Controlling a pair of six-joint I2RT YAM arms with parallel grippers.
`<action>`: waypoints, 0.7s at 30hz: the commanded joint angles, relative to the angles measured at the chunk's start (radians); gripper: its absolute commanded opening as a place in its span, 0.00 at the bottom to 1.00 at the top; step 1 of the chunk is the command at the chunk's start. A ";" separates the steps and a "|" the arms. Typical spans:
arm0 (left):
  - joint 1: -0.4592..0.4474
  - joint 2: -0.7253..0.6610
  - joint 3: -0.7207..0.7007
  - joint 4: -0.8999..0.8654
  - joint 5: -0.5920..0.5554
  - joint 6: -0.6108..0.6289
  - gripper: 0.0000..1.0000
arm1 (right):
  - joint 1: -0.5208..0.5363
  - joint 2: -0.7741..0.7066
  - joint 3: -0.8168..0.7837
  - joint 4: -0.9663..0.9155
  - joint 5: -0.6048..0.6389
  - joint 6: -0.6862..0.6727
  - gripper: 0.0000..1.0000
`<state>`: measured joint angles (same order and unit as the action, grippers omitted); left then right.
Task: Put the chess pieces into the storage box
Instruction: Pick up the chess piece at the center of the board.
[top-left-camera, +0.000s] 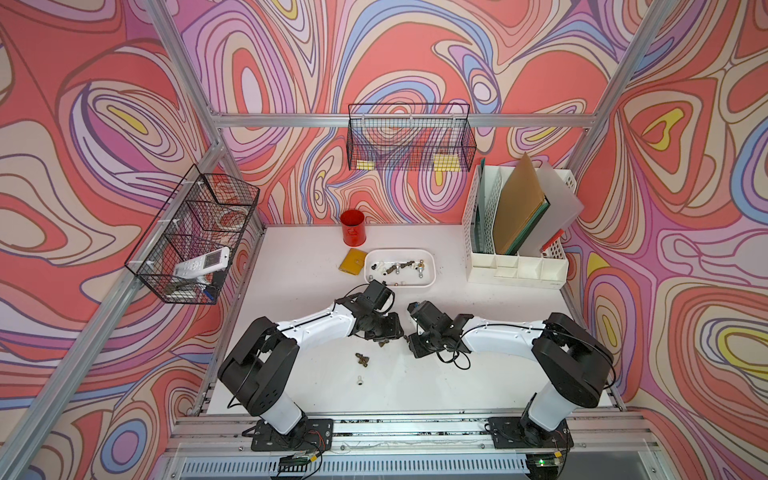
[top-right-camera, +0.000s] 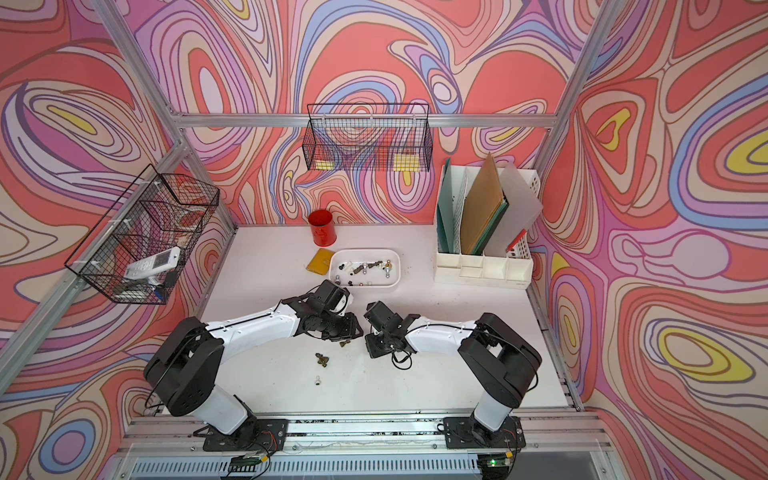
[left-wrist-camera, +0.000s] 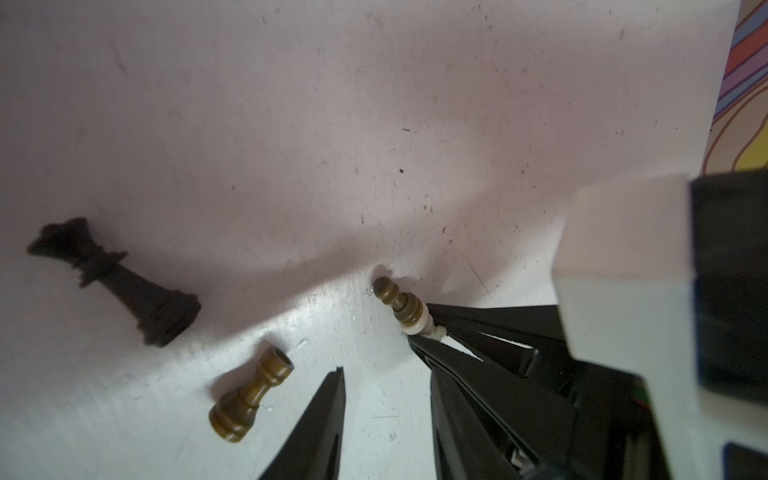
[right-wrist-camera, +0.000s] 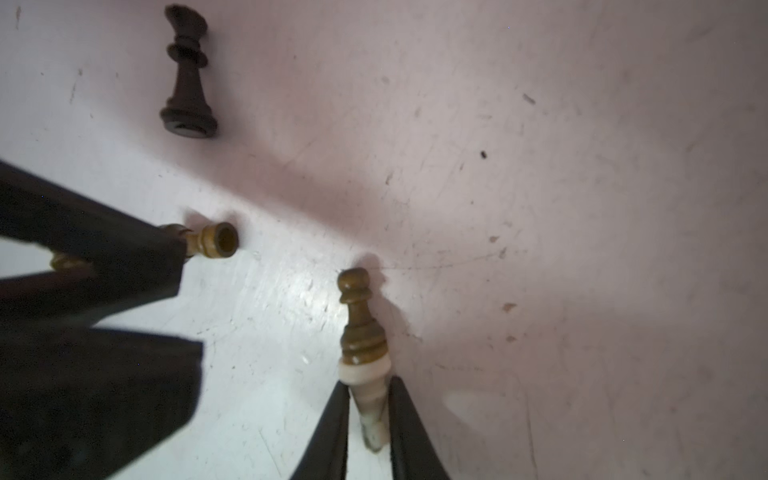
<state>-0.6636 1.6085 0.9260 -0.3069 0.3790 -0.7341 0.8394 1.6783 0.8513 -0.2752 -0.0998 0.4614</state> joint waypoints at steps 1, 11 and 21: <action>-0.011 0.029 -0.003 0.036 0.010 -0.038 0.40 | 0.004 0.021 -0.046 0.001 0.012 -0.002 0.12; -0.018 0.063 -0.017 0.110 0.010 -0.105 0.41 | 0.004 0.000 -0.164 0.263 -0.058 0.024 0.00; -0.017 0.083 -0.042 0.133 -0.050 -0.139 0.41 | 0.004 0.027 -0.191 0.292 -0.059 0.069 0.00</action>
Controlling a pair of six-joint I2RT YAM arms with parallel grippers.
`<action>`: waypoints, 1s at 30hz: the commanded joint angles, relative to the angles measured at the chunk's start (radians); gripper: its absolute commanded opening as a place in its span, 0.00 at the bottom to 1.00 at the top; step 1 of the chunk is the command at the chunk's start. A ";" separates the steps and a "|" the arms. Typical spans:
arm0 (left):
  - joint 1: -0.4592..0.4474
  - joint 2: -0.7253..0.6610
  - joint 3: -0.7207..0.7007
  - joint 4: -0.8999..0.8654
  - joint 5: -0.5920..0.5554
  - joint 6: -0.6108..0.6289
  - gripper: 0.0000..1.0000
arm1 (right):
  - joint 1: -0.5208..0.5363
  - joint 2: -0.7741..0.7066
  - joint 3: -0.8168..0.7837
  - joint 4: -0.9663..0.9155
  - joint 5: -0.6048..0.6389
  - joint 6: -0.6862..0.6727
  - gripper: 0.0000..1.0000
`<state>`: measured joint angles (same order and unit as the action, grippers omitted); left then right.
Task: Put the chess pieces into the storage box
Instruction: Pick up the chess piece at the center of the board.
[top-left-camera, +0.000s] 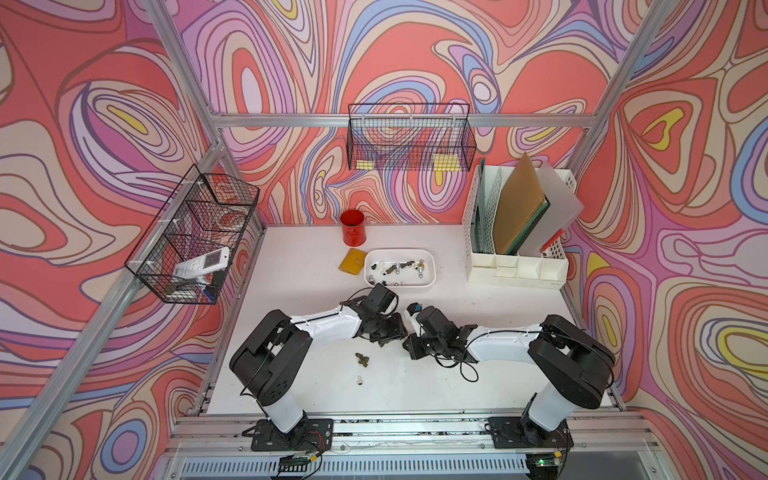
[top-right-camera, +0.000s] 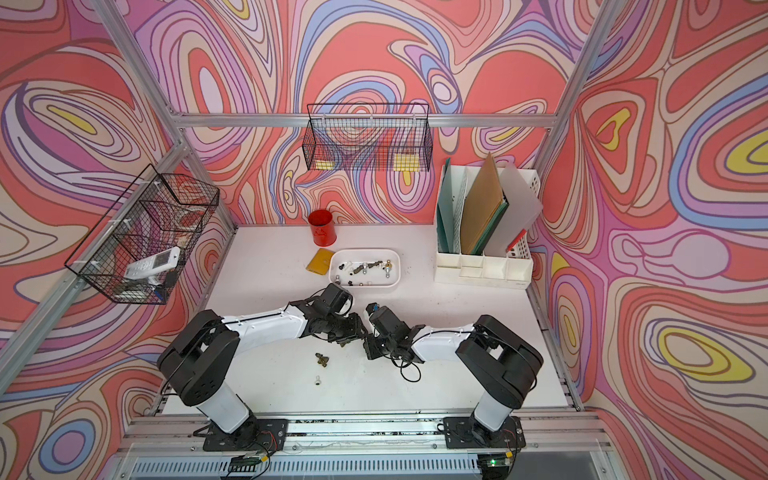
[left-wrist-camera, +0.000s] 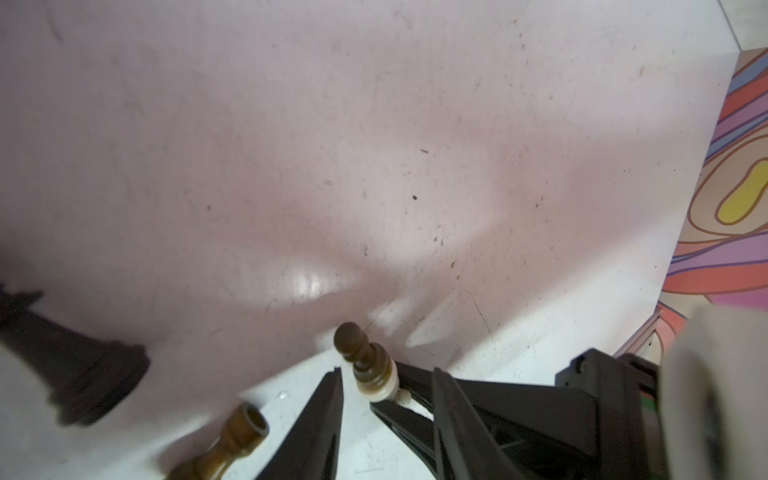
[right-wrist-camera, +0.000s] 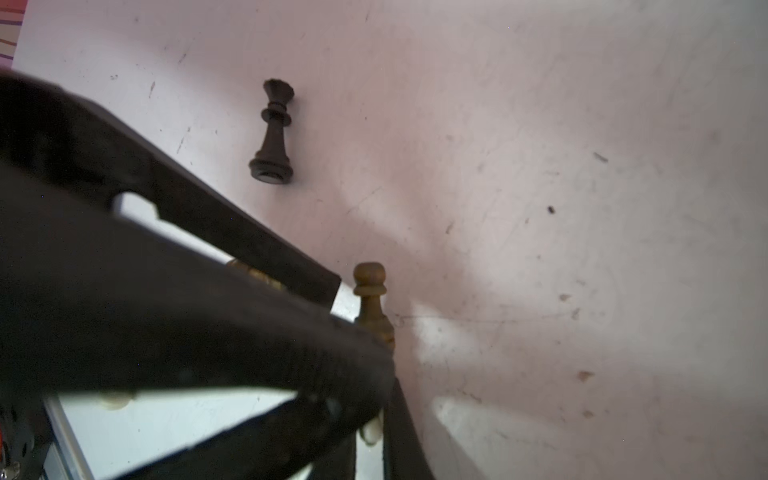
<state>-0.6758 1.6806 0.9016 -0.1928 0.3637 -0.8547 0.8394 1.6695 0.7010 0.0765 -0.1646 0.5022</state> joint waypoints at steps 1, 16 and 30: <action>-0.006 0.009 -0.024 0.024 -0.042 -0.023 0.41 | 0.004 0.034 -0.046 -0.055 0.008 0.034 0.00; -0.006 0.053 -0.042 0.093 -0.021 -0.056 0.31 | 0.004 0.039 -0.050 -0.041 -0.006 0.034 0.00; -0.005 0.040 -0.051 0.093 -0.058 -0.055 0.07 | 0.004 0.038 -0.051 -0.047 -0.007 0.032 0.00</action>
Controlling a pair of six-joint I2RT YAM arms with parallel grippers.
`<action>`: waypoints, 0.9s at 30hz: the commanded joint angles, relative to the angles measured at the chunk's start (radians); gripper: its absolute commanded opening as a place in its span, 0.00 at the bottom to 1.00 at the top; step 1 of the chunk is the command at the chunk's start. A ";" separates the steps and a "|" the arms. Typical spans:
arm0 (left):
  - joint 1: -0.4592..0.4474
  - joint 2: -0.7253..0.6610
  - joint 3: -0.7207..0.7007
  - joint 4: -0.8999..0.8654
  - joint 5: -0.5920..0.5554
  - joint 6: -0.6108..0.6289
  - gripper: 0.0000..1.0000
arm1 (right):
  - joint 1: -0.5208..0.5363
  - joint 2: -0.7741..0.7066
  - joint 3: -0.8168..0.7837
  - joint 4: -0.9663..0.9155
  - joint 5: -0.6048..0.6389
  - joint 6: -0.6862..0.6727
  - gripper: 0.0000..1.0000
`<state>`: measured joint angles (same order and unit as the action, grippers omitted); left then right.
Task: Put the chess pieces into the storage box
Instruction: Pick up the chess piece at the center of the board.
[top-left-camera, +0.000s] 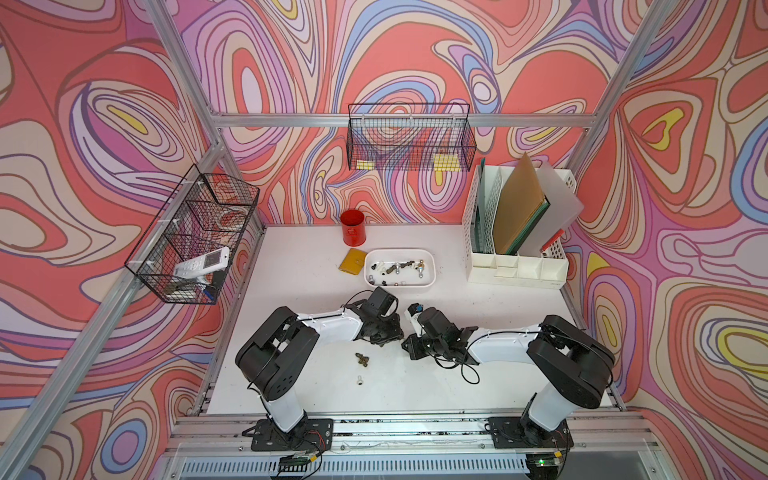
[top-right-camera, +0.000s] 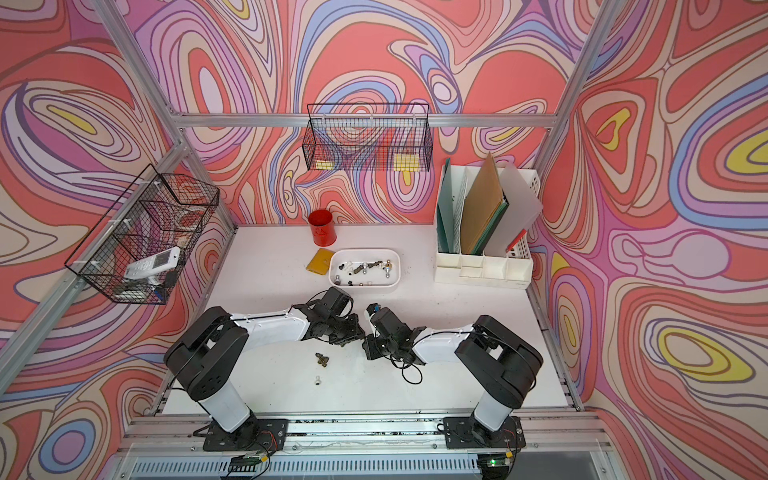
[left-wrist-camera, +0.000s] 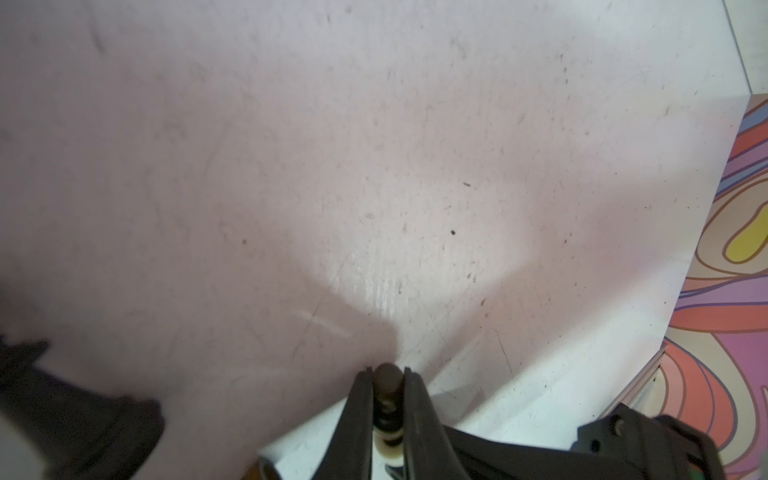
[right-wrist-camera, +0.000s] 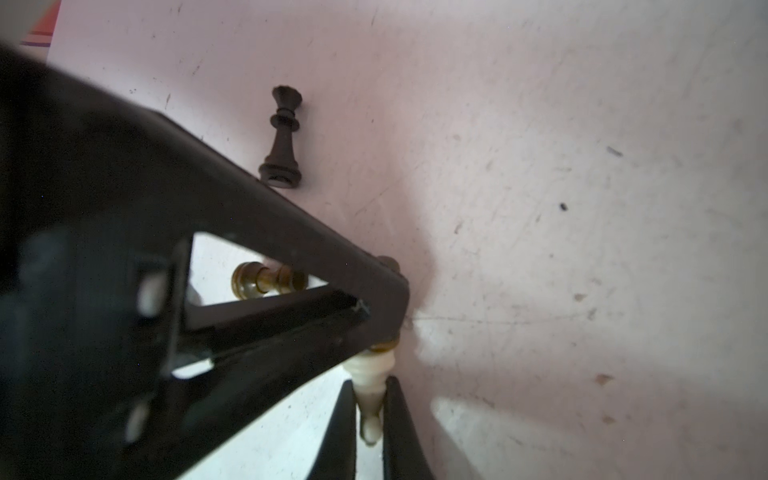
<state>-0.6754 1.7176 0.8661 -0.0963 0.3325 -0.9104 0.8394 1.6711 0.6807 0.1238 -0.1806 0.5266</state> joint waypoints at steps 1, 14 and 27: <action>-0.006 -0.002 -0.015 -0.004 -0.027 0.000 0.06 | 0.004 0.037 -0.029 -0.100 0.012 0.009 0.00; -0.006 -0.115 0.107 -0.161 -0.156 0.111 0.05 | 0.003 0.036 -0.003 -0.165 0.043 0.029 0.03; 0.057 -0.016 0.418 -0.249 -0.357 0.350 0.05 | 0.003 -0.026 0.039 -0.221 0.086 0.035 0.29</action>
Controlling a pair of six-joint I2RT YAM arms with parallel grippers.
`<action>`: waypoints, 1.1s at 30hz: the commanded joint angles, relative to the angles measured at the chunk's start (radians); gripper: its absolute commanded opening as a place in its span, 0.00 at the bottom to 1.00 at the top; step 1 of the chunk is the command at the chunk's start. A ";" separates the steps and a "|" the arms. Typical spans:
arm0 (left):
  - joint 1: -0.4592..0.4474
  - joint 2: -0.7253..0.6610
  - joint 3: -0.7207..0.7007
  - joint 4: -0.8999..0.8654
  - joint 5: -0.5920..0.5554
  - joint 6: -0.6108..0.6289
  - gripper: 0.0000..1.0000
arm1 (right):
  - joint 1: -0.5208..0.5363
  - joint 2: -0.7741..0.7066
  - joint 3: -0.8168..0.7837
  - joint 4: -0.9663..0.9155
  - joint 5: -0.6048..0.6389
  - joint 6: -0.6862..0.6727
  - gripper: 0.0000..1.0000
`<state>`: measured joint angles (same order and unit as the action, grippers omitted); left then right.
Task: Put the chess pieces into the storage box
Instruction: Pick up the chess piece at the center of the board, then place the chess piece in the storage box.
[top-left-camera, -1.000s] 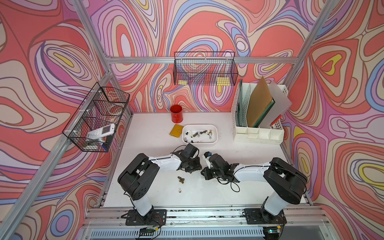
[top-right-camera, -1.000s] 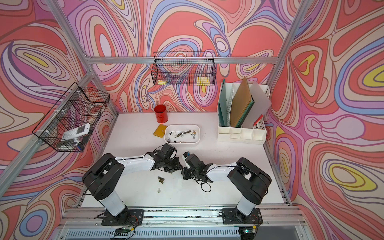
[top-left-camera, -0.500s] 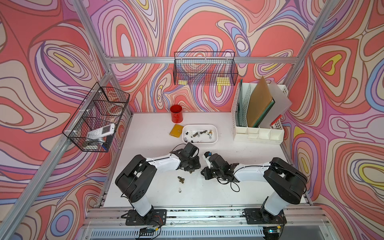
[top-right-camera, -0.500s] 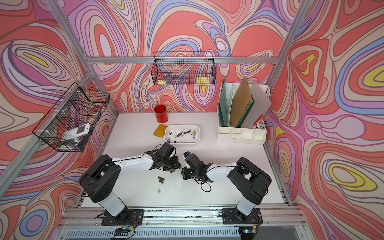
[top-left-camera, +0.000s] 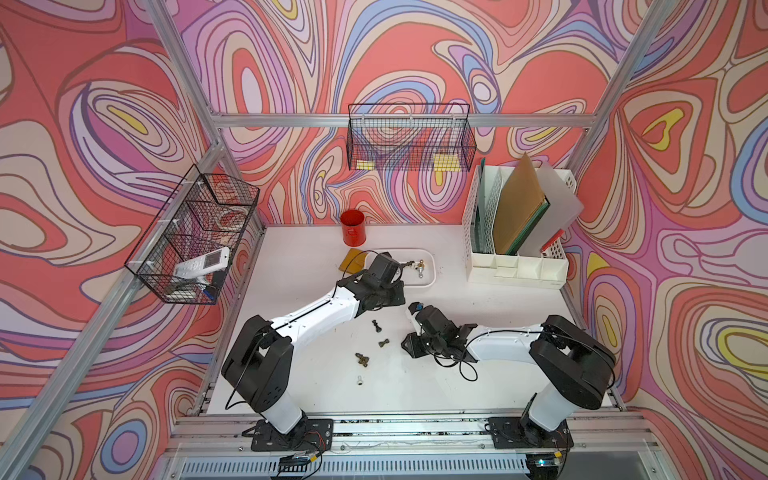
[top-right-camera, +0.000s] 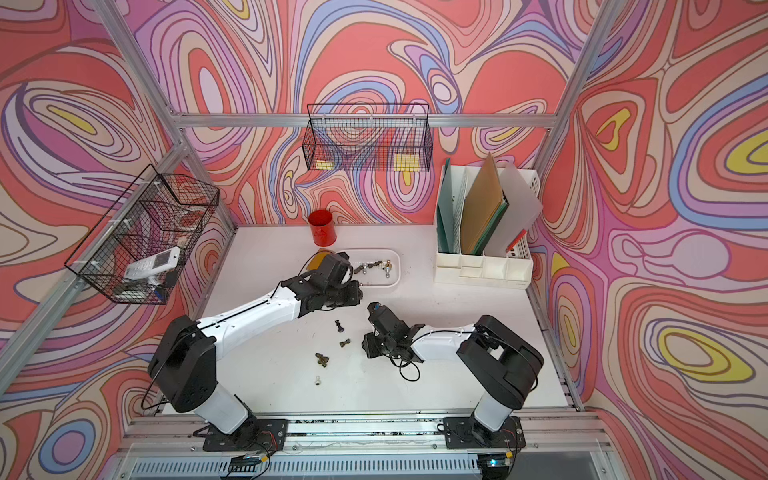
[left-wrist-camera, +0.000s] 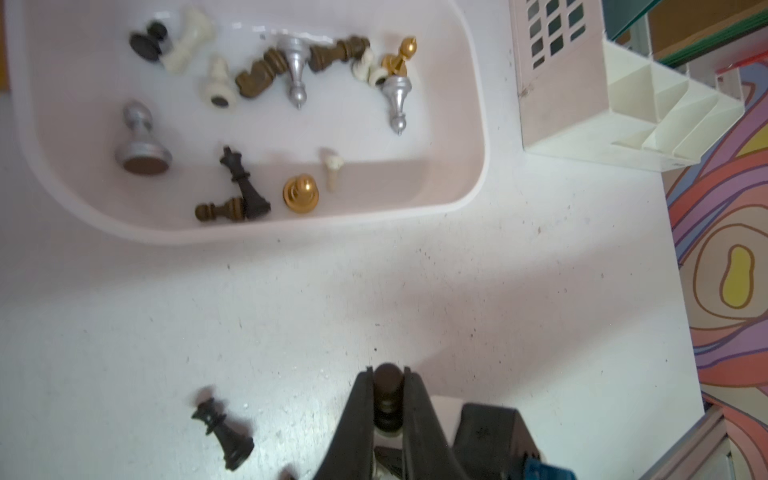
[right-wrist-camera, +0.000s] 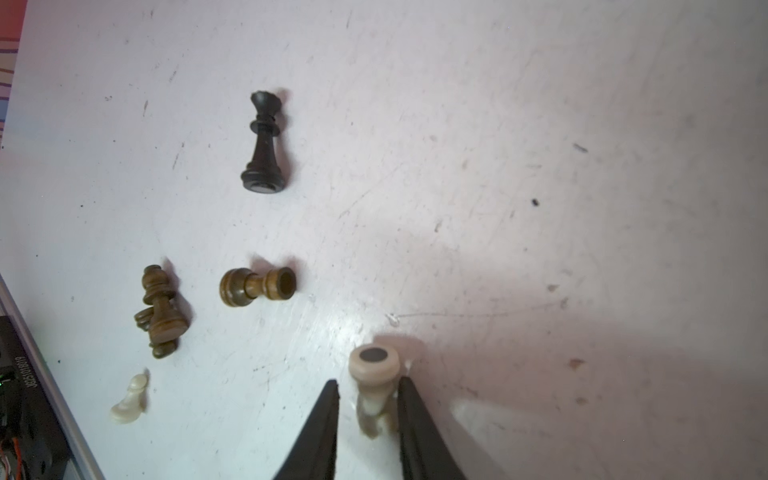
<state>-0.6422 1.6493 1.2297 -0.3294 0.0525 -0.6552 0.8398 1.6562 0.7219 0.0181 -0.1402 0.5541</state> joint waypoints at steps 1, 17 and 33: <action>0.033 0.080 0.084 -0.002 -0.091 0.118 0.05 | 0.004 -0.022 0.000 -0.123 0.055 0.008 0.29; 0.144 0.504 0.461 0.058 -0.269 0.214 0.11 | 0.004 -0.070 0.028 -0.165 0.109 0.013 0.31; 0.179 0.439 0.449 0.076 -0.186 0.171 0.40 | 0.004 -0.110 0.098 -0.268 0.111 -0.009 0.31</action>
<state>-0.4641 2.1612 1.7004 -0.2562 -0.1551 -0.4717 0.8398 1.5681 0.7925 -0.2092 -0.0410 0.5598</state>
